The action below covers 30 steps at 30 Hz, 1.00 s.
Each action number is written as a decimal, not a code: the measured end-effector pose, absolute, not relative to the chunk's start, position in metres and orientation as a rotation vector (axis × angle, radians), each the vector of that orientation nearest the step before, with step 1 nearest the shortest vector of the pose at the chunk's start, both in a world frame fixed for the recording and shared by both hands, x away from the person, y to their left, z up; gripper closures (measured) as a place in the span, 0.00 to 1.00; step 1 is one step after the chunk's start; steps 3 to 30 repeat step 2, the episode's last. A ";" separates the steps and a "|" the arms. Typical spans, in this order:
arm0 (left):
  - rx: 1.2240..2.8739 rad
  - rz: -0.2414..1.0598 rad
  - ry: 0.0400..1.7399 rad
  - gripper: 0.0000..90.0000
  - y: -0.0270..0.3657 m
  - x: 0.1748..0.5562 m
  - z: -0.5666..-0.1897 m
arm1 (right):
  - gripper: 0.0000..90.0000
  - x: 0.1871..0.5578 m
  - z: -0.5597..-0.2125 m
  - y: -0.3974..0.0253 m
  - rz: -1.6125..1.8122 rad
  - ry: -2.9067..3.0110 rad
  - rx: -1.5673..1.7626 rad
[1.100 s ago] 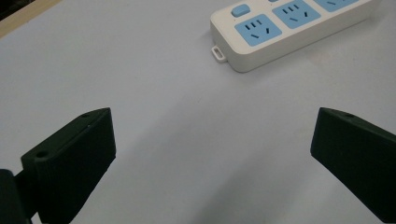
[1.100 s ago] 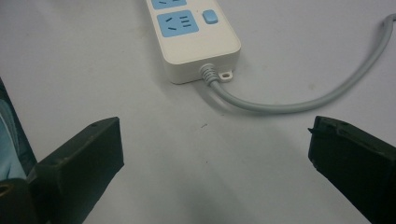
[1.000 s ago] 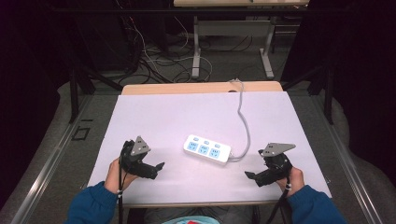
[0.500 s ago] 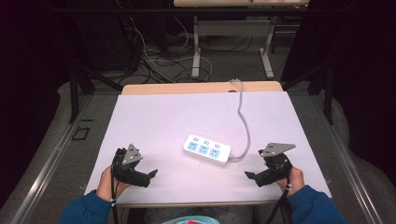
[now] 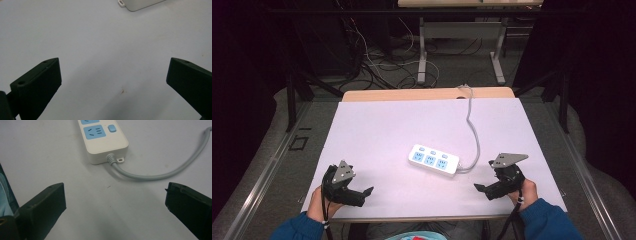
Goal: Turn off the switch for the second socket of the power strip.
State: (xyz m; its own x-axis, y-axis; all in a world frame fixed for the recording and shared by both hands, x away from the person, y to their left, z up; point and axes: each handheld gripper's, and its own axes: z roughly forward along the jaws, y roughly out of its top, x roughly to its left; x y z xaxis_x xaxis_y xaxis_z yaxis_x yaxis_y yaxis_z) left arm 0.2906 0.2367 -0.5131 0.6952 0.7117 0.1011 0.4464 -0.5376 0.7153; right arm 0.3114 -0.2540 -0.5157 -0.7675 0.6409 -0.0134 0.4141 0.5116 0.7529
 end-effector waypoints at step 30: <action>2.237 0.507 0.885 0.00 0.237 0.291 -0.512 | 0.03 0.311 -0.516 -0.254 1.113 2.464 0.890</action>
